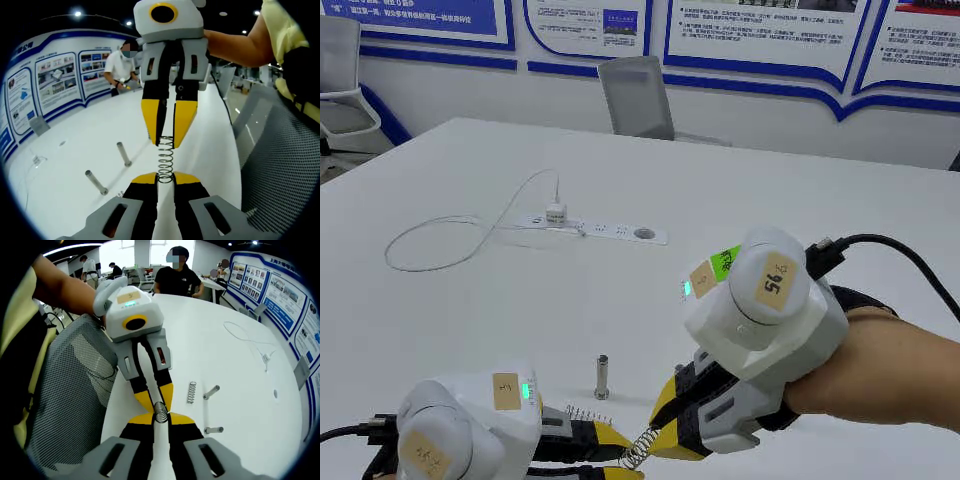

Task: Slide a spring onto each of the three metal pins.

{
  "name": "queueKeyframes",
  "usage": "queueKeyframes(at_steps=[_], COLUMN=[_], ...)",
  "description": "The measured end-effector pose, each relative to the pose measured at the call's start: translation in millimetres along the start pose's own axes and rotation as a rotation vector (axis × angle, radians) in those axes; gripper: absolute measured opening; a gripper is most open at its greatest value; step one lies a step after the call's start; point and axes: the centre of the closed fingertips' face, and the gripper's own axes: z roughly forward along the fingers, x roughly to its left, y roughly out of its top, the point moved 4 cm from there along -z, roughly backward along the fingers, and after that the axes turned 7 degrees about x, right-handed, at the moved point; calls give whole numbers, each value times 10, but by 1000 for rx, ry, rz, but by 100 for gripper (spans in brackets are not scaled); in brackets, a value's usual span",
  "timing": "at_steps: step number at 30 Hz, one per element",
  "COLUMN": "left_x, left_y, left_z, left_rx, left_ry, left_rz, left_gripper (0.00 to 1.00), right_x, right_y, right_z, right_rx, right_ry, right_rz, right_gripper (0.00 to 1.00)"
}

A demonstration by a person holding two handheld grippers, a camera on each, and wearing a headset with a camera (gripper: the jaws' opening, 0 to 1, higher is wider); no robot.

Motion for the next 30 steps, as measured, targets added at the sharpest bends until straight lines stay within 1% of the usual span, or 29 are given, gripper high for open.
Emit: queueKeyframes(at_steps=[3, 6, 11, 13, 14, 21, 30], left_x=[4, 20, 45, 44, 37, 30, 0], left_y=[3, 0, 16, 14, 16, 22, 40], left_z=[1, -5, -35, -31, -26, -14, 13], left_rx=[-3, -4, -17, -14, -15, -19, -12], left_ry=[2, 9, 18, 16, 11, 7, -7], left_rz=[3, 3, 0, 4, 4, 3, 13], left_gripper=[12, 15, 14, 13, 11, 11, 11], right_x=[-2, -16, -34, -31, -29, -16, 10], right_y=[0, -2, -13, -8, 2, 52, 154], right_z=[-5, -25, -44, -42, -42, -48, -16], right_rx=[6, 15, 28, 29, 27, 7, -13], right_ry=[2, 1, -3, -4, -5, -9, -4], right_rz=[-5, -9, -13, -15, -18, -17, -32], right_gripper=[11, 11, 11, 11, 11, 11, 11])
